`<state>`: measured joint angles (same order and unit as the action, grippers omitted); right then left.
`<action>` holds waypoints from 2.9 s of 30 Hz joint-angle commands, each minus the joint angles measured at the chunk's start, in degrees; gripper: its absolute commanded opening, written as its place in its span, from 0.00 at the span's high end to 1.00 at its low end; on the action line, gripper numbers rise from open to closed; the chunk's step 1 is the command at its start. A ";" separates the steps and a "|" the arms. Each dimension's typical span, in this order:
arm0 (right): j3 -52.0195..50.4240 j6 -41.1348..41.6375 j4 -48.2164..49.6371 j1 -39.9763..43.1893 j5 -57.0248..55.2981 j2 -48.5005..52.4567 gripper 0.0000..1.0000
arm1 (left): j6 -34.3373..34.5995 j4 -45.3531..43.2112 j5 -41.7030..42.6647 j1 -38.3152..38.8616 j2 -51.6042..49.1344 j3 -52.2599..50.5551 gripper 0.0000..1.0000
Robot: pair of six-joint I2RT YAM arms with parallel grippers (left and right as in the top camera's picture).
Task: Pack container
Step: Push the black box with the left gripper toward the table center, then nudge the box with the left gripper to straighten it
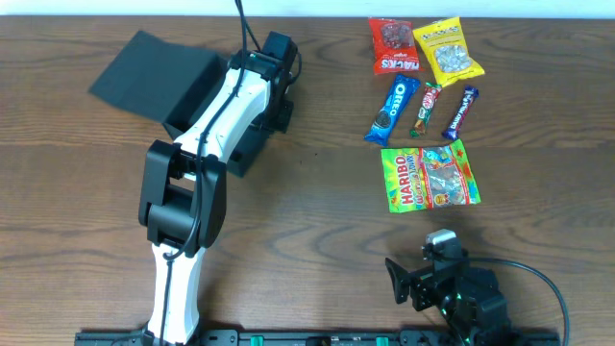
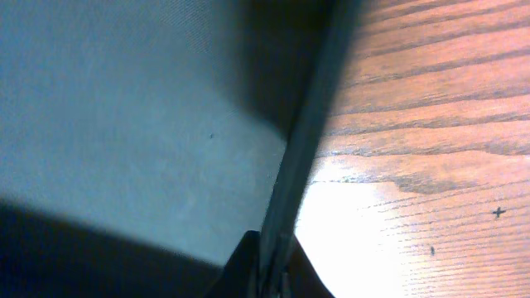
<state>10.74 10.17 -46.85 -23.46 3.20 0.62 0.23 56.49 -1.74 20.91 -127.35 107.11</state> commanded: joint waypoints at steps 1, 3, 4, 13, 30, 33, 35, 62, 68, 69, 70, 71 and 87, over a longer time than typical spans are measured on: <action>-0.35 -0.57 -0.09 -0.31 0.20 -0.31 0.01 | -4.87 0.57 0.17 -0.20 -0.92 -0.48 0.94; -0.35 -0.57 -0.09 -0.31 0.20 -0.31 0.01 | -9.79 0.94 3.37 -0.20 -0.92 -0.48 0.94; -0.35 -0.57 -0.09 -0.31 0.20 -0.31 0.01 | -13.40 1.36 6.47 -0.20 -0.92 -0.48 0.94; -0.35 -0.57 -0.09 -0.31 0.20 -0.31 0.01 | -27.78 5.05 15.37 2.97 -0.92 -0.48 0.94; -0.35 -0.57 -0.09 -0.31 0.20 -0.31 0.01 | -51.69 23.45 24.74 11.78 -0.90 -0.48 0.94; -0.35 -0.57 -0.09 -0.31 0.20 -0.31 0.01 | -50.03 22.67 24.72 11.78 -0.90 -0.48 0.66; -0.35 -0.57 -0.09 -0.31 0.20 -0.31 0.01 | -47.04 21.73 24.72 11.74 -0.90 -0.46 0.30; -0.35 -0.57 -0.09 -0.31 0.20 -0.31 0.01 | 18.51 21.55 -1.64 6.73 6.25 18.99 0.05; -0.35 -0.57 -0.09 -0.31 0.20 -0.31 0.01 | 42.69 32.85 -13.73 5.70 6.27 16.44 0.05; -0.35 -0.57 -0.09 -0.31 0.20 -0.31 0.01 | 43.80 32.76 -13.84 5.70 6.27 15.32 0.05; -0.35 -0.57 -0.09 -0.31 0.20 -0.31 0.01 | 44.78 32.48 -13.75 5.70 6.27 14.03 0.05; -0.35 -0.57 -0.09 -0.31 0.20 -0.31 0.01 | 46.25 32.11 -13.73 5.68 6.25 12.55 0.05; -0.35 -0.57 -0.09 -0.31 0.20 -0.31 0.01 | 44.30 19.34 -6.08 0.98 6.47 -5.14 0.04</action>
<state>10.74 10.17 -46.83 -23.46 3.20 0.62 46.06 76.86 -10.22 22.44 -120.20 103.79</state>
